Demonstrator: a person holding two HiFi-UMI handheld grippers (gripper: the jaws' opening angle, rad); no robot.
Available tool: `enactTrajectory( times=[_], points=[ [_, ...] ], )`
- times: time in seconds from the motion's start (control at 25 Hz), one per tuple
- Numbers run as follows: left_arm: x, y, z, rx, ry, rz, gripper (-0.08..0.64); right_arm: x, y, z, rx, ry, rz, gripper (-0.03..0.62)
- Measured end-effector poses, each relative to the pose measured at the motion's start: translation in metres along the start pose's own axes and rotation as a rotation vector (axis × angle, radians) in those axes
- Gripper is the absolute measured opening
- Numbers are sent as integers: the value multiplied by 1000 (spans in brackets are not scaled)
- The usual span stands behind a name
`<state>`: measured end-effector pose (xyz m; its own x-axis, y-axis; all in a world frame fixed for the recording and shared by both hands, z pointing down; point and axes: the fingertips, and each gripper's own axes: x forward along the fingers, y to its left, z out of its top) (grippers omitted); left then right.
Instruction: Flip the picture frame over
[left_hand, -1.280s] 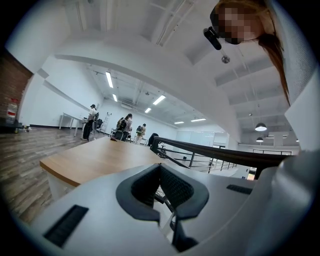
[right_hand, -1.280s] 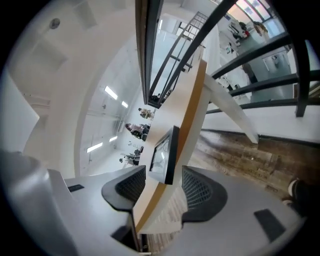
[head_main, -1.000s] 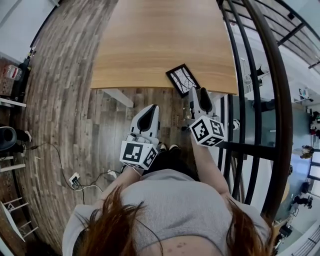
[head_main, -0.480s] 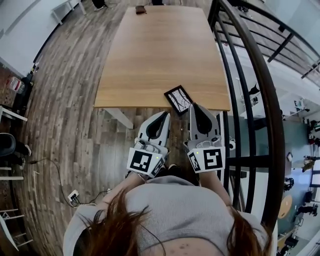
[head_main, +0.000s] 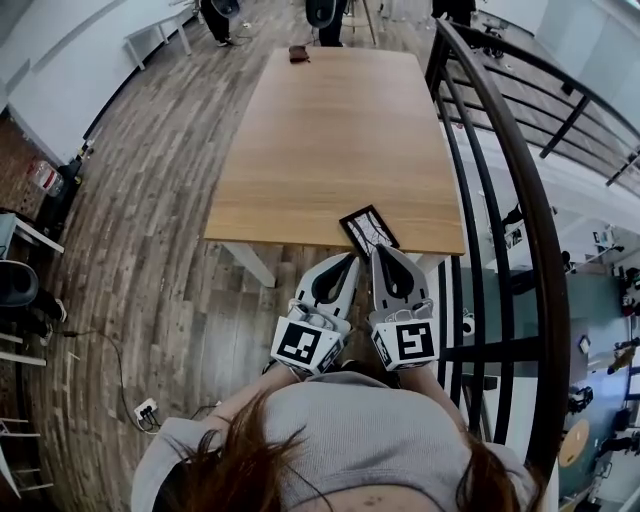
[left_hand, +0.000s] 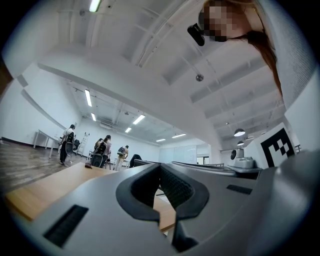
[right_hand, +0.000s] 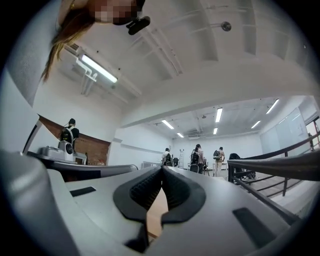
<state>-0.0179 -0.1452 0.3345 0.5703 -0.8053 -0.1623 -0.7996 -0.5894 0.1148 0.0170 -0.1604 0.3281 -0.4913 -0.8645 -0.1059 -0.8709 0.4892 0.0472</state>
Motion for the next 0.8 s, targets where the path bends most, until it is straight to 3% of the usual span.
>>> enactTrajectory(
  times=[0.8],
  points=[
    [3, 4, -1, -13, -9, 19, 5, 1, 7, -3, 6, -6, 40, 14]
  ],
)
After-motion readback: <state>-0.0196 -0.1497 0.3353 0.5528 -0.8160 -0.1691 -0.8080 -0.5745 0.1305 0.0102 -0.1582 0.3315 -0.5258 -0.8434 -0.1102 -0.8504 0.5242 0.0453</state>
